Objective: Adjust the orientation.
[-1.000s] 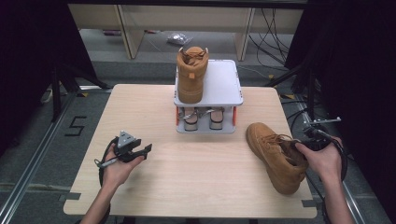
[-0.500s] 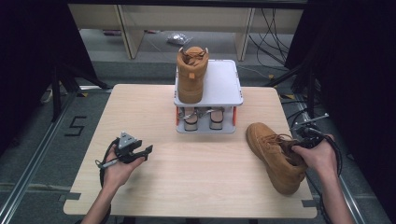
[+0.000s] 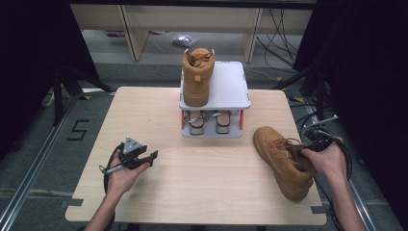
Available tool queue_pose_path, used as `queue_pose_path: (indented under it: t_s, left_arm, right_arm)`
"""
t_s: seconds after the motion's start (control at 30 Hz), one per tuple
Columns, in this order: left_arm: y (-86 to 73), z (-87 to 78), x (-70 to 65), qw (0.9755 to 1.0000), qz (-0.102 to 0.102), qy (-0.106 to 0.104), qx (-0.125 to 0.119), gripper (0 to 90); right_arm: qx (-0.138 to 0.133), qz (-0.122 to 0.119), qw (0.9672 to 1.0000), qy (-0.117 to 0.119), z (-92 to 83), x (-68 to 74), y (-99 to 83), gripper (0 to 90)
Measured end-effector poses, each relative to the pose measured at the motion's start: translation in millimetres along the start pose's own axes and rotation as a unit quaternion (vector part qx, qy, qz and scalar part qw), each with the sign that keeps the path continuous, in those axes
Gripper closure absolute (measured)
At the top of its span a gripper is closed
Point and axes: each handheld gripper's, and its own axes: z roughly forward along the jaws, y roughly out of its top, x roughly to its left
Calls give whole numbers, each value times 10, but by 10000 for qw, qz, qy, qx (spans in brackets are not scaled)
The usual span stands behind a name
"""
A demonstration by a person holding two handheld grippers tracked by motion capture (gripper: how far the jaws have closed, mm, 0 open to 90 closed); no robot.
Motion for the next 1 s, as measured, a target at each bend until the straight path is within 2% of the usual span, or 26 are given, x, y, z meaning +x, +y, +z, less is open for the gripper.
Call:
queue_pose_path:
  t_s: [0.07,0.13,0.17,0.2,0.27,0.3,0.33,0.43,0.47,0.5,0.57,0.67,0.77,0.83,0.87,0.9,0.97,1.0]
  left_arm:
    - [1,0,0,10000,1,-1,-2,478]
    - [2,-1,2,10000,3,1,2,479]
    - [4,-1,2,10000,1,0,2,478]
    - [5,-2,2,10000,-4,1,-7,479]
    - [6,-4,3,10000,3,-1,-9,478]
    - [5,-4,4,10000,0,-1,-12,479]
    - [4,-5,5,10000,4,-2,-7,478]
    - [-3,-4,5,10000,-15,2,-14,478]
    - [-4,-4,6,10000,-24,2,-19,479]
    - [-6,-5,9,10000,-26,4,-16,478]
    - [-7,-6,13,10000,-33,-3,-26,478]
    - [-9,-9,18,10000,-28,-4,-10,478]
    - [-12,-5,13,10000,-19,10,-9,478]
    - [-13,-11,18,10000,37,11,46,478]
    - [-14,-9,14,10000,19,19,41,478]
    - [-14,-4,5,10000,-26,16,9,478]
    - [-15,-3,4,10000,-26,12,17,477]
    - [-16,-2,3,10000,-29,13,16,477]
  right_arm:
    - [-21,-252,9997,-68,-8,-14,0,844]
    - [-52,-234,9997,-69,-20,6,-5,847]
    - [-49,-19,10000,-73,-29,51,-14,849]
    - [-81,-217,9997,-84,-37,30,-6,850]
    - [-150,-230,9996,-119,-58,62,-2,851]
    - [-179,-88,9997,-130,-71,104,-2,852]
    - [-279,-288,9991,-168,-70,102,-1,852]
    - [-347,-349,9985,-227,-97,158,28,853]
    - [-432,-542,9972,-287,-94,151,35,853]
    - [-342,-395,9980,-347,-122,191,44,853]
    - [-425,-529,9971,-334,-119,203,57,853]
    - [-363,-429,9977,-366,-145,249,65,853]
    - [-406,-532,9969,-413,-146,240,78,854]
    - [-375,-289,9983,-334,-145,258,76,854]
    - [-431,-422,9977,-317,-138,230,82,855]
    - [-350,-314,9985,-267,-151,232,83,855]
    - [-422,-352,9982,-240,-134,187,99,854]
    - [-419,-265,9986,-189,-135,177,103,855]
